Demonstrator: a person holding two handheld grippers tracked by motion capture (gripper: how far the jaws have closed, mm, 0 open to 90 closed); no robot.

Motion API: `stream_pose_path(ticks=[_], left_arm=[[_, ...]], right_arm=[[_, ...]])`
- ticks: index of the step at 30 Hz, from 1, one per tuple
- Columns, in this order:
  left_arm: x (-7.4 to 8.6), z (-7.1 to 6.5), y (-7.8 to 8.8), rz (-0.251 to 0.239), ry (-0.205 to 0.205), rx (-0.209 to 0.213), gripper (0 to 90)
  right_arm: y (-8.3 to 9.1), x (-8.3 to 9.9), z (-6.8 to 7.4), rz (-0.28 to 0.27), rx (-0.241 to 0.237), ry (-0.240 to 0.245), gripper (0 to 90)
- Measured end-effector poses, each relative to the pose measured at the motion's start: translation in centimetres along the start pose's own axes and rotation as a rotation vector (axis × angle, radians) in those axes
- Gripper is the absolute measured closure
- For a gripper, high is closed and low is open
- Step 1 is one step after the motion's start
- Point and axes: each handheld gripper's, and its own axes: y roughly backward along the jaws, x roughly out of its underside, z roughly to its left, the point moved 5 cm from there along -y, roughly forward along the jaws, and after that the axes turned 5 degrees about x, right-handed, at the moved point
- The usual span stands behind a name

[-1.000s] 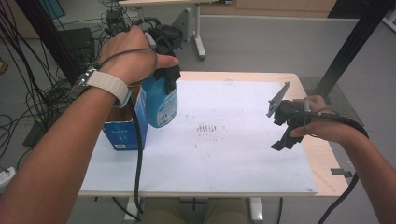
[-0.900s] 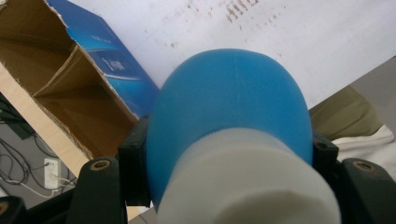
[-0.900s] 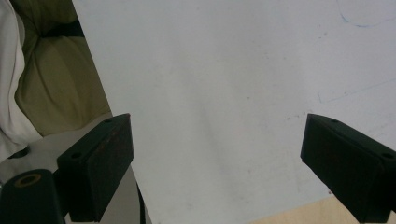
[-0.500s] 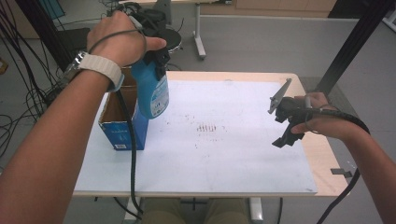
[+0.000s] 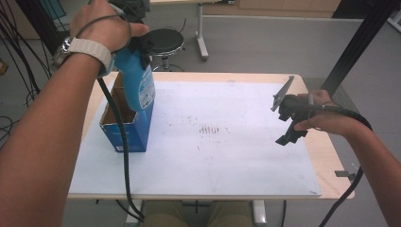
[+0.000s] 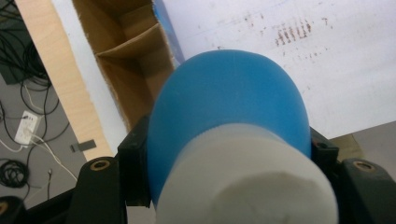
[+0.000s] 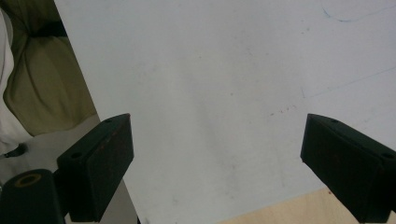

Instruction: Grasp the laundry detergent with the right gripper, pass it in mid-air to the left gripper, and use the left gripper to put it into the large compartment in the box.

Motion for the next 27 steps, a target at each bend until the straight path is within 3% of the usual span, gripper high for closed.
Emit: stream_pose_path(ticks=[16,27], left_arm=[[-0.8,3.6,0.1,-0.033,0.116,-0.018,37.2],[-0.9,5.9,-1.4,-0.03,0.16,-0.035,37.2]], right_arm=[[-0.2,-0.6,-1.0,0.005,-0.005,-0.003,9.5],[-0.8,-1.1,-1.3,0.009,-0.013,-0.005,9.7]])
